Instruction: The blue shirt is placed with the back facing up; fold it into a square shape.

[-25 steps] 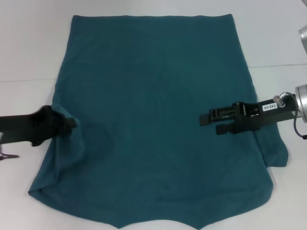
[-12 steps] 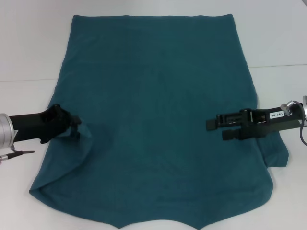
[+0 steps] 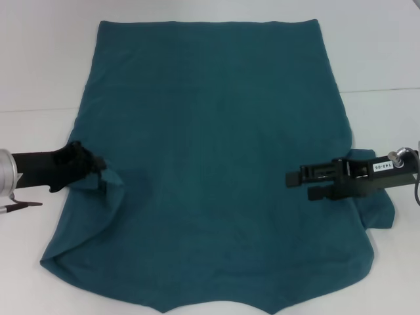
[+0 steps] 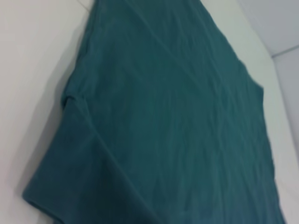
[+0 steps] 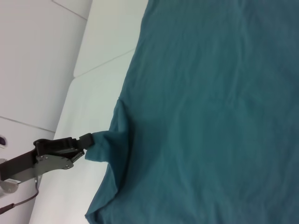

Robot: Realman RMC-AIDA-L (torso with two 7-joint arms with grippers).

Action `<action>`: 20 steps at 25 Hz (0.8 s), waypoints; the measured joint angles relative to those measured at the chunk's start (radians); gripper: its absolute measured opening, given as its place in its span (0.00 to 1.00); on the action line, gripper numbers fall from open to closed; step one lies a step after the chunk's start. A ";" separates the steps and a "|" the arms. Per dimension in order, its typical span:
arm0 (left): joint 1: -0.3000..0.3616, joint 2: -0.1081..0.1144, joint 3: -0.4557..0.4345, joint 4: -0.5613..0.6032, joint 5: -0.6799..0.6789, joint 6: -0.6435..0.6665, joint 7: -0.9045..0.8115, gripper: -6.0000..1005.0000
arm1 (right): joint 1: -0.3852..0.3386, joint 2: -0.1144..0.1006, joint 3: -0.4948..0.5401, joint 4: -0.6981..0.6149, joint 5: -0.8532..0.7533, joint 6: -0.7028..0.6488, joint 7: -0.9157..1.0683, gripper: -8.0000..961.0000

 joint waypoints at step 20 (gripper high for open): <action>-0.059 -0.005 0.143 0.000 0.006 -0.018 0.080 0.03 | -0.015 -0.002 -0.005 0.000 -0.003 0.025 -0.001 0.93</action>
